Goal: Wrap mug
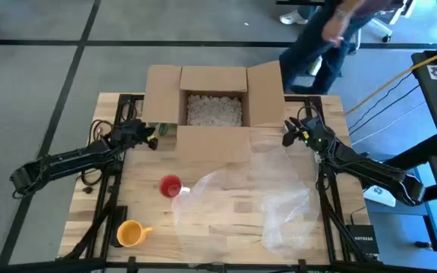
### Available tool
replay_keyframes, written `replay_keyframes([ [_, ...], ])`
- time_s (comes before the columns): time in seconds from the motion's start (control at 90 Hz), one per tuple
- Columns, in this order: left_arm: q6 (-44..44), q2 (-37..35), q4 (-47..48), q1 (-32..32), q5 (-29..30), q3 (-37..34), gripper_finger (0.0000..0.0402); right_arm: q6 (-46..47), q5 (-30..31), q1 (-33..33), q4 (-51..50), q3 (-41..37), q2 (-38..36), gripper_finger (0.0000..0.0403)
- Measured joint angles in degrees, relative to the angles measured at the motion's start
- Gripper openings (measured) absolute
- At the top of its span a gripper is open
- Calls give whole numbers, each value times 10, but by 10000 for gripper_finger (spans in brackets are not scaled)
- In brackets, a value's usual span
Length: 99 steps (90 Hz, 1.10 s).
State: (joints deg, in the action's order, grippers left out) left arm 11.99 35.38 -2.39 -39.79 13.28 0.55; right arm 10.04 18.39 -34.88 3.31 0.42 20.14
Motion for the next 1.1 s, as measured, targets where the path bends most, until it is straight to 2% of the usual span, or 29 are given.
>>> replay_keyframes([
  [0.733, 0, 0, 0, 0, 0, 0, 0, 0, 0, 0, 0, 0, 0, 108],
  [1.1, -41, 0, -13, 0, 0, 0, 0, 0, 0, 0, 0, 0, 0, 108],
])
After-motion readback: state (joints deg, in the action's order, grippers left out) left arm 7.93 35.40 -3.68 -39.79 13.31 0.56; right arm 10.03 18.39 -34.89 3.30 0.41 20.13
